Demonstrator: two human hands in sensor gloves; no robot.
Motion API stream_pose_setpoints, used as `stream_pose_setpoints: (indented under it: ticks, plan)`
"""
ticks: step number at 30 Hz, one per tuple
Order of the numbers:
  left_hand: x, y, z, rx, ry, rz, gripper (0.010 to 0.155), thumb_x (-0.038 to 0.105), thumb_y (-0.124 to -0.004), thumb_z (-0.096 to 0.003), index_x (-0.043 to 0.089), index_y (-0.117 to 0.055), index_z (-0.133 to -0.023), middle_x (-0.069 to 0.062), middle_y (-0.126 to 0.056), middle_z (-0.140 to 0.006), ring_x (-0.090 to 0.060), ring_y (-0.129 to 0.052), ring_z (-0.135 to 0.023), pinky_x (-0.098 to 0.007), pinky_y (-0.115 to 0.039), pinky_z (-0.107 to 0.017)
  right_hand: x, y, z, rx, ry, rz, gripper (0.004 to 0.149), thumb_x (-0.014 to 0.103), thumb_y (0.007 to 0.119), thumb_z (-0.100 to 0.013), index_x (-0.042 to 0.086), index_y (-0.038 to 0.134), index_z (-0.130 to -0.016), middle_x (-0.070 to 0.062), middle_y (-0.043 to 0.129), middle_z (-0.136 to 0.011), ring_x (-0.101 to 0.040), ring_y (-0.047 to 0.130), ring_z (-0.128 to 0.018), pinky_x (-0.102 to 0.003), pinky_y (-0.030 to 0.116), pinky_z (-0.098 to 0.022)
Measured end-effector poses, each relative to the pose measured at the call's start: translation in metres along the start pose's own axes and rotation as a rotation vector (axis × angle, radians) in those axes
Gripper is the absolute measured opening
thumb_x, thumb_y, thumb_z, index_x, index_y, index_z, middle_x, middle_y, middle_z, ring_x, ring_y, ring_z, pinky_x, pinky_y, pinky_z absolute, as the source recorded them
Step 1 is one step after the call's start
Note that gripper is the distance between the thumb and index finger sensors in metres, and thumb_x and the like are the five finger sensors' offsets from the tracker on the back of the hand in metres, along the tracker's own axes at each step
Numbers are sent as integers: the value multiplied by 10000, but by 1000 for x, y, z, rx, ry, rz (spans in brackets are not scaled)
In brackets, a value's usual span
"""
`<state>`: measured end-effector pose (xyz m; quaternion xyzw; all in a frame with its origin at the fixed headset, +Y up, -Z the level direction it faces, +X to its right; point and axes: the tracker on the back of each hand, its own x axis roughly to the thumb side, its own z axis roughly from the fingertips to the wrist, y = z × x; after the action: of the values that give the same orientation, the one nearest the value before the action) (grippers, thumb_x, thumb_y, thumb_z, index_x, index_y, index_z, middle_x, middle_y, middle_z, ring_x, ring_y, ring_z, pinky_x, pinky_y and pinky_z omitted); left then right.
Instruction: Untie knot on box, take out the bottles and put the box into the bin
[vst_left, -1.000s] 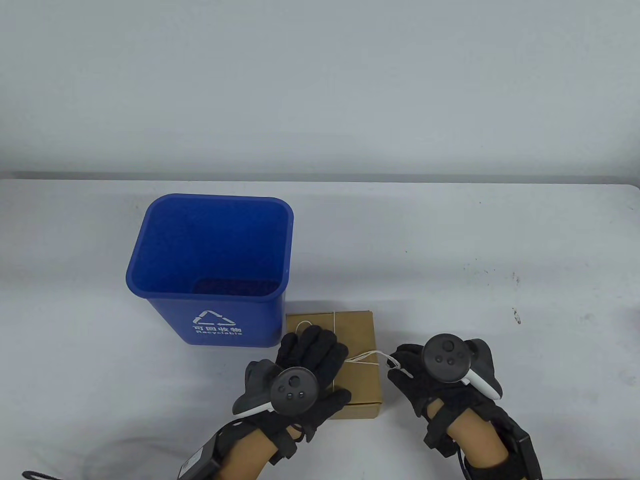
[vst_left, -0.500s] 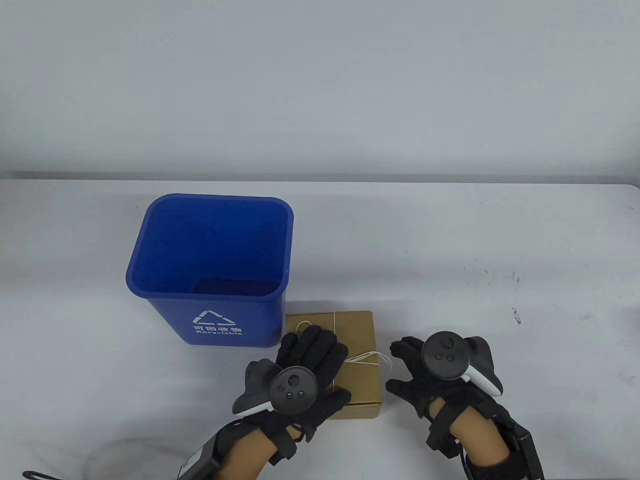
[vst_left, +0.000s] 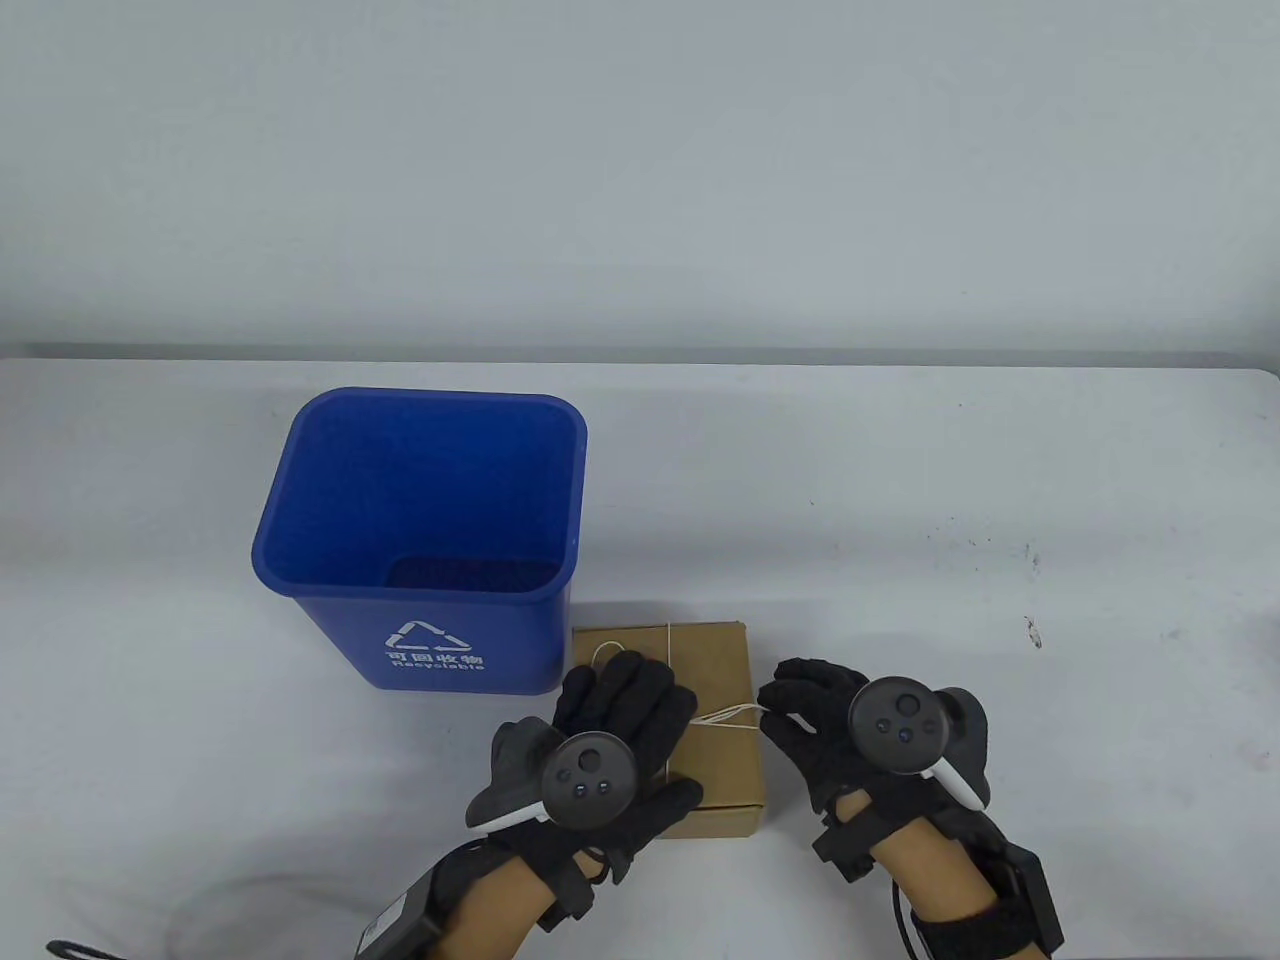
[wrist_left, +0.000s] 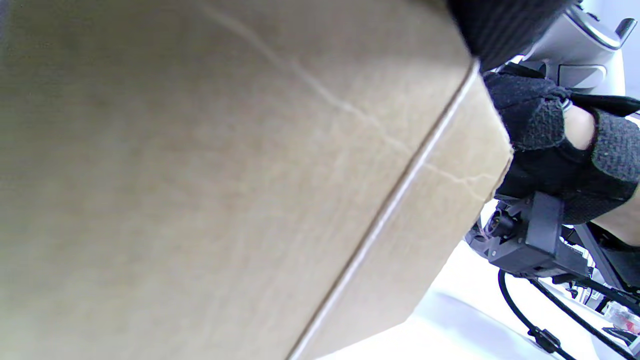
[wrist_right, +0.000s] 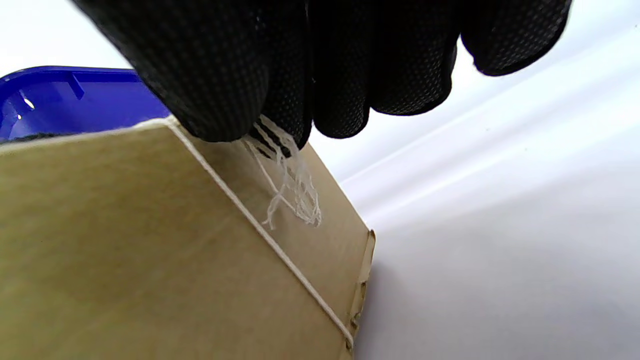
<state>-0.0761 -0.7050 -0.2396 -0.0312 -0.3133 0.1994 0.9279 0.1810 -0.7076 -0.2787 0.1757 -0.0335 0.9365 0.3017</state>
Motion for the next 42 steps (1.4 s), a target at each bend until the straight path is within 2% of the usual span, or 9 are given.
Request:
stream_pose_setpoints:
  ticks: [10,16,22,42]
  plan:
    - [1,0,0,6,8,-9,842,618,-655,-493,178,-368,-1152,-98,-271,-1190,-462,-216,-1133,-718,-177,-727,2,-15,5,-50,-21,11,358,321,826,-460,132,900,-755,-97,808,-908,-456,764,-841,-660,593,-596]
    - [1,0,0,8,10,-8,842,621,-655,-492,183,-369,-1152,-101,-273,-1190,-457,-219,-1135,-715,-180,-728,7,-27,11,-121,-44,40,352,304,804,-466,127,886,-759,-99,796,-912,-459,746,-851,-663,583,-602]
    - [1,0,1,7,12,-7,842,624,-652,-492,188,-364,-1152,-94,-269,-1191,-453,-216,-1135,-710,-177,-730,-6,-36,10,-145,14,47,355,301,795,-469,119,876,-763,-106,784,-917,-462,735,-855,-667,574,-602]
    - [0,-1,1,7,12,-2,842,622,-651,-493,187,-361,-1153,-94,-266,-1191,-448,-209,-1135,-705,-171,-731,-53,-35,-3,-101,250,93,357,288,800,-463,104,880,-759,-123,785,-911,-481,727,-848,-675,560,-599]
